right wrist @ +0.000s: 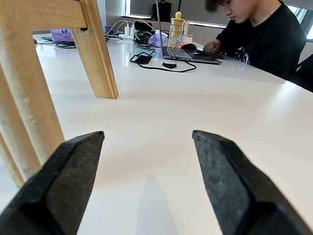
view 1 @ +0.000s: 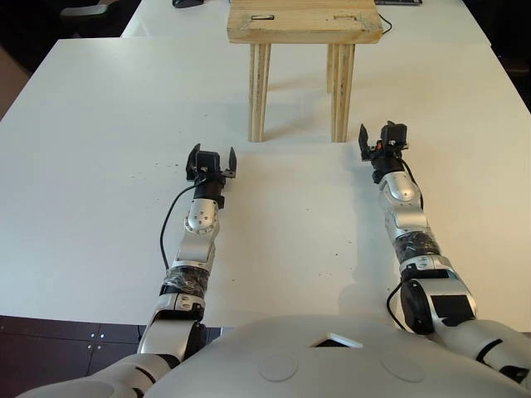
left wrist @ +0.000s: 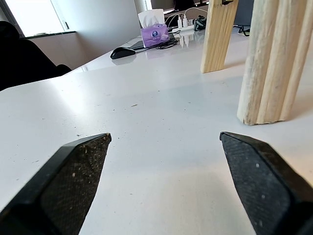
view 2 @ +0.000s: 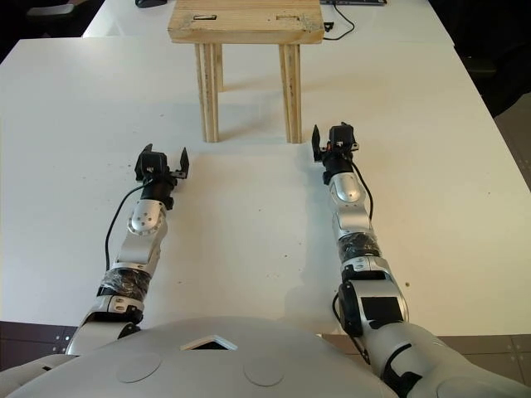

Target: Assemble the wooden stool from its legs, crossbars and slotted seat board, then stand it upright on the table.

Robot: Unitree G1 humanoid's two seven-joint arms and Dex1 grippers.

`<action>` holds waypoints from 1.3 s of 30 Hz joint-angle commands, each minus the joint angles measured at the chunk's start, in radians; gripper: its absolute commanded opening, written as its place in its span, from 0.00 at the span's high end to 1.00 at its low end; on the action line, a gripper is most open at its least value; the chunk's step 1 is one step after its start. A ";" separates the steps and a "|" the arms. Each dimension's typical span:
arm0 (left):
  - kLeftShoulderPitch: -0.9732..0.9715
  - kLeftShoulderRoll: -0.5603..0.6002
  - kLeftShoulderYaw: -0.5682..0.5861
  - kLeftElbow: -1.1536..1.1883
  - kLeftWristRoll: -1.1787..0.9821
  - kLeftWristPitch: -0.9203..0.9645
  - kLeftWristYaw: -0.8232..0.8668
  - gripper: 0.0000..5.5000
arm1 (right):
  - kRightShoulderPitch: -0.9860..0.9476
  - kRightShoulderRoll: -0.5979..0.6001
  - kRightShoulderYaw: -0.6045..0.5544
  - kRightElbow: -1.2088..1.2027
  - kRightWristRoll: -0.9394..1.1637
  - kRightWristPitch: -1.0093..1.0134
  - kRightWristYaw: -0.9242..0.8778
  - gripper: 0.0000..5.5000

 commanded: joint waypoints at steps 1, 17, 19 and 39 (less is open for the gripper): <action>0.001 0.000 -0.005 -0.019 0.020 0.007 -0.002 0.25 | -0.024 0.018 -0.001 -0.007 -0.026 0.034 -0.039 0.40; 0.011 -0.006 -0.010 -0.059 0.038 0.054 -0.018 0.25 | -0.242 0.195 -0.055 -0.049 0.073 0.151 -0.123 0.40; -0.012 -0.010 -0.014 -0.043 0.042 0.053 -0.020 0.25 | -0.269 0.187 -0.067 0.068 0.066 0.120 -0.120 0.40; -0.088 -0.031 0.002 -0.055 -0.006 0.067 -0.069 0.25 | -0.223 0.091 -0.018 0.226 -0.027 -0.017 0.047 0.40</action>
